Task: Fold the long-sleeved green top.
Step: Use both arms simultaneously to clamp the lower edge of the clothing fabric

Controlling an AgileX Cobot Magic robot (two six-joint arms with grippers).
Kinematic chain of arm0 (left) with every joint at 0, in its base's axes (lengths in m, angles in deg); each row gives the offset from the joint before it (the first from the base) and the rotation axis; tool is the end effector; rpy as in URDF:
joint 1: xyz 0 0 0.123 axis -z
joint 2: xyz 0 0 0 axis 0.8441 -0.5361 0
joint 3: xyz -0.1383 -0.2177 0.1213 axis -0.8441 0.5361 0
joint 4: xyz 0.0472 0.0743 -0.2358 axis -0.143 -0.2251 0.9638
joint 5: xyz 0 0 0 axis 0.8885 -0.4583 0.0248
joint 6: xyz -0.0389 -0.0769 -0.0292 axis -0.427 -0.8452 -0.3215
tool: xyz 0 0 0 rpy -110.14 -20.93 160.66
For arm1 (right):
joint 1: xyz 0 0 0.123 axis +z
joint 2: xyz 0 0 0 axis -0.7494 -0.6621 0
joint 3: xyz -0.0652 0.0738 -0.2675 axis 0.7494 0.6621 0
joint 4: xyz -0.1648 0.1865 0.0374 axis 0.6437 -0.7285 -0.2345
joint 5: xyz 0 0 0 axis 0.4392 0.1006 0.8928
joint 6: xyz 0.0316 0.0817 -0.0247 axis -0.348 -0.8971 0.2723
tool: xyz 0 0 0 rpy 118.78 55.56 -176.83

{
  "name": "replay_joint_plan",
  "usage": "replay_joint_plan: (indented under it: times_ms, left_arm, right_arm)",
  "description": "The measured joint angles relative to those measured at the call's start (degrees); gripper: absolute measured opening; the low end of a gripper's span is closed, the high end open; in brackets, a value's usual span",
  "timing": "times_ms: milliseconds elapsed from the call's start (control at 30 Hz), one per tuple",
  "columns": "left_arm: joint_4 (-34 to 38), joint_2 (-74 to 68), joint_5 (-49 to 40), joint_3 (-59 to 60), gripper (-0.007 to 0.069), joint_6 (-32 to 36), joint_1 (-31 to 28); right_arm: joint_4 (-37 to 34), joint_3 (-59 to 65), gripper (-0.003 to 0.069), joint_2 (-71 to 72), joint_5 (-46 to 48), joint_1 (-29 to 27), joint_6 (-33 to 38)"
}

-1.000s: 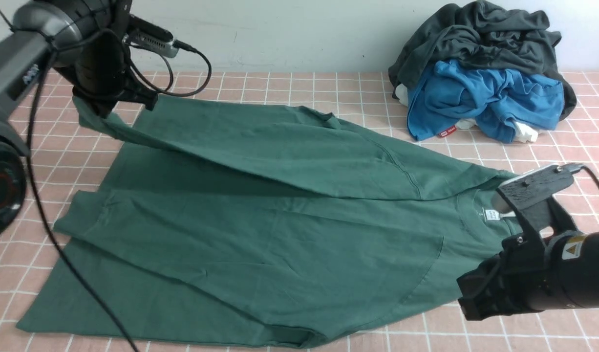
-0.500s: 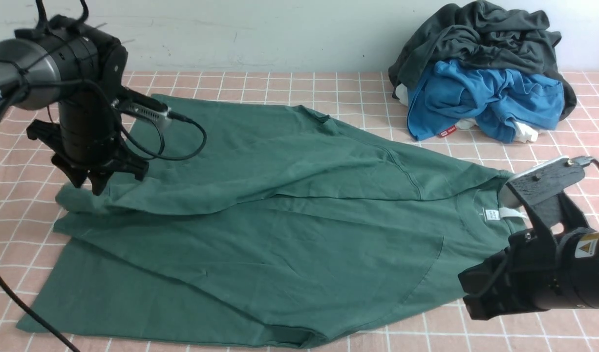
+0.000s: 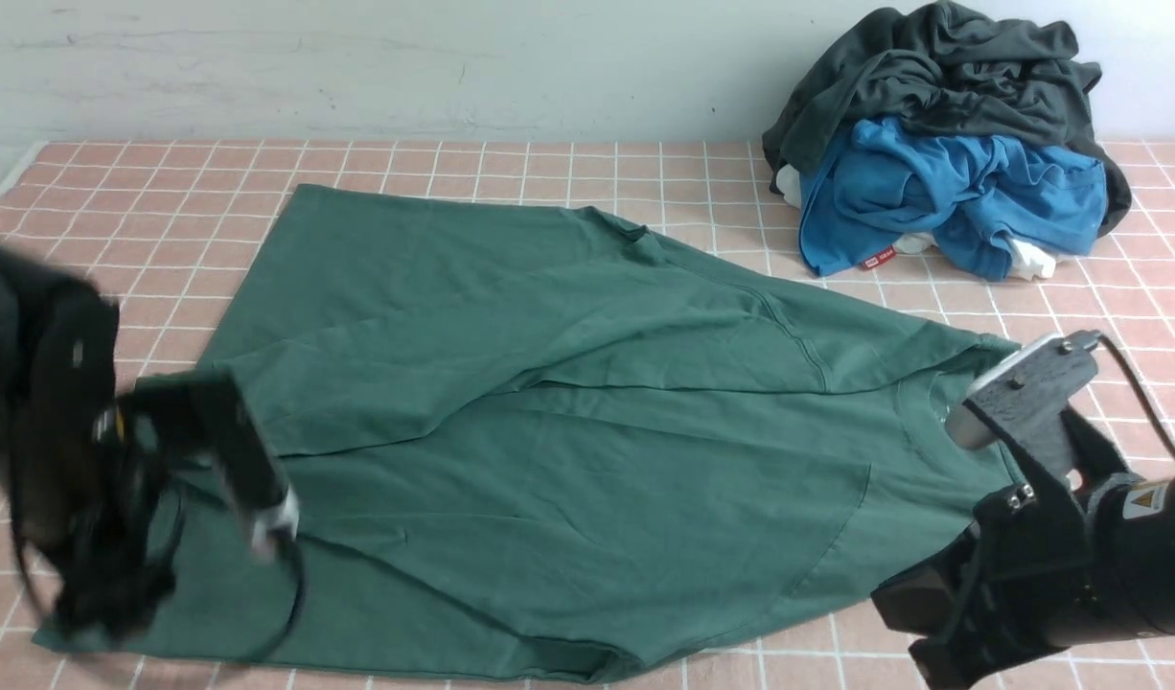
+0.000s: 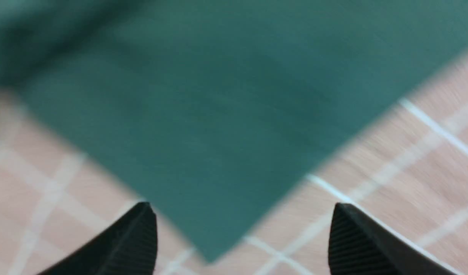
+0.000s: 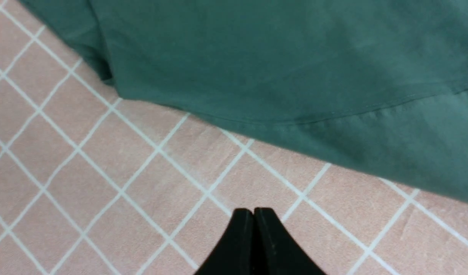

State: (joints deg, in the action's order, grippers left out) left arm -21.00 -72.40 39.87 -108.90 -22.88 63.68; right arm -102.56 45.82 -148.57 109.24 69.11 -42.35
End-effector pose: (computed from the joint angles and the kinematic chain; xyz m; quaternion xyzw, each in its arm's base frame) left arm 0.2588 -0.0096 0.1797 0.4954 0.8613 0.1124 0.0094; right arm 0.1887 0.1080 0.2297 -0.2940 0.9081 0.2101 0.2118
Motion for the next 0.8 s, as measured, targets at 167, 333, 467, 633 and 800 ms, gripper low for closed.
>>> replay_joint_plan:
  times_ms: [167, 333, 467, 633, 800]
  left_arm:
    - [-1.76, 0.25, 7.34, 8.56, 0.0550, 7.61, -0.10]
    - [-2.60, 1.33, 10.38, 10.11, 0.0485, 7.36, -0.10]
    - [-3.28, 1.55, 10.62, 10.21, 0.0426, 5.32, -0.10]
    - [-6.31, 3.16, 11.86, 10.33, 0.0363, -0.28, -0.23]
    - [-7.52, 5.69, 12.72, 10.33, 0.0363, -3.66, -1.59]
  right_arm:
    - [-6.07, 0.00, -0.0008, 0.00, 1.69, 0.00, 6.88]
    - [-10.18, 0.00, -0.0008, 0.00, 2.63, 0.00, 11.95]
    - [-10.59, 0.00, -0.0008, 0.00, 2.95, 0.00, 13.14]
    - [-10.59, 0.00, -0.0008, 0.00, 3.42, 0.00, 13.47]
    - [-10.71, 0.00, -0.0008, 0.00, 3.84, 0.00, 13.49]
